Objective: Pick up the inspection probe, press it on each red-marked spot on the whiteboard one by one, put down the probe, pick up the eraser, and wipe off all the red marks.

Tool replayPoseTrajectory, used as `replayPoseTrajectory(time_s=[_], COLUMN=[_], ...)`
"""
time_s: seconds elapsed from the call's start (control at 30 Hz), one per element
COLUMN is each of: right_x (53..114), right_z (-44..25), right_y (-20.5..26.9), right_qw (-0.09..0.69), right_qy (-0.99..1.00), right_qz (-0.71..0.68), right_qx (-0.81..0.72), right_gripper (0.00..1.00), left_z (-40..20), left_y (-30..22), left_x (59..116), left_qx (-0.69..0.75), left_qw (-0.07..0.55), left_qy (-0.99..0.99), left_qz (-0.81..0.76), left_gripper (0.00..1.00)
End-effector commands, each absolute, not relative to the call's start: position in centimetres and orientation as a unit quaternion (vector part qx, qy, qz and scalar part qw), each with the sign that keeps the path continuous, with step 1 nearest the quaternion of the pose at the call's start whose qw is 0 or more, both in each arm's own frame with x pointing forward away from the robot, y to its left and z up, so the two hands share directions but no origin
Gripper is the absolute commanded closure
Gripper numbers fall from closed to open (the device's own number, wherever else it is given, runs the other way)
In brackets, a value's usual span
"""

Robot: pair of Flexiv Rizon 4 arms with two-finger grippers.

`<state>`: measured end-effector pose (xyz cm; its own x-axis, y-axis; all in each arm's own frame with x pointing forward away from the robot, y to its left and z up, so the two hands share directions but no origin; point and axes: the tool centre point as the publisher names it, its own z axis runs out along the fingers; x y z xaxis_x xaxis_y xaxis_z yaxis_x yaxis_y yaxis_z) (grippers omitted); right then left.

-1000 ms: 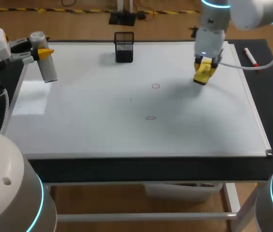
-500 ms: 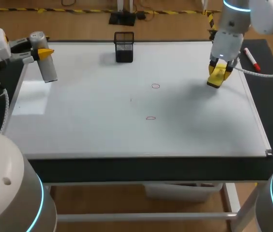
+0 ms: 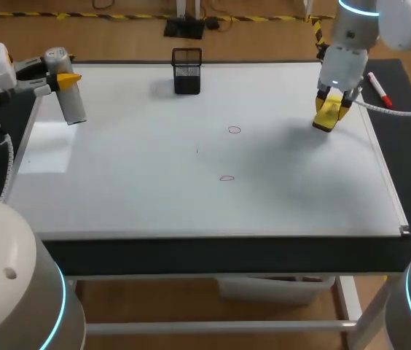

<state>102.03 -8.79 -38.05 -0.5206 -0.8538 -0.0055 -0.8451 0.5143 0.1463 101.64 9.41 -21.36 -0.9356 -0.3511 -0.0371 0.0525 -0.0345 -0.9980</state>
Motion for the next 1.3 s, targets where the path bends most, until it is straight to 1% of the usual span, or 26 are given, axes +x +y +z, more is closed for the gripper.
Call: replayPoseTrajectory(time_s=[0.03,0.63,1.03,1.3], right_x=[102.2,102.2,102.2,102.2], right_z=[-38.0,-38.0,-38.0,-38.0], right_y=[-8.8,-8.8,-8.8,-8.8], right_qw=[0.035,0.035,0.035,0.035], right_qy=[-0.869,-0.869,-0.869,-0.869], right_qz=[-0.064,-0.064,-0.064,-0.064], right_qx=[0.489,0.489,0.489,0.489], right_gripper=[1.0,1.0,1.0,1.0], left_z=[-21.4,-21.2,-20.8,-20.9], left_y=[8.6,0.2,-7.6,-13.7], left_x=[101.0,98.4,97.9,98.2], left_qx=[-0.111,-0.077,-0.048,-0.031], left_qw=[0.136,0.081,0.041,0.018], left_qy=[0.678,0.662,0.665,0.666], left_qz=[-0.714,-0.741,-0.744,-0.745], left_gripper=[1.0,1.0,1.0,1.0])
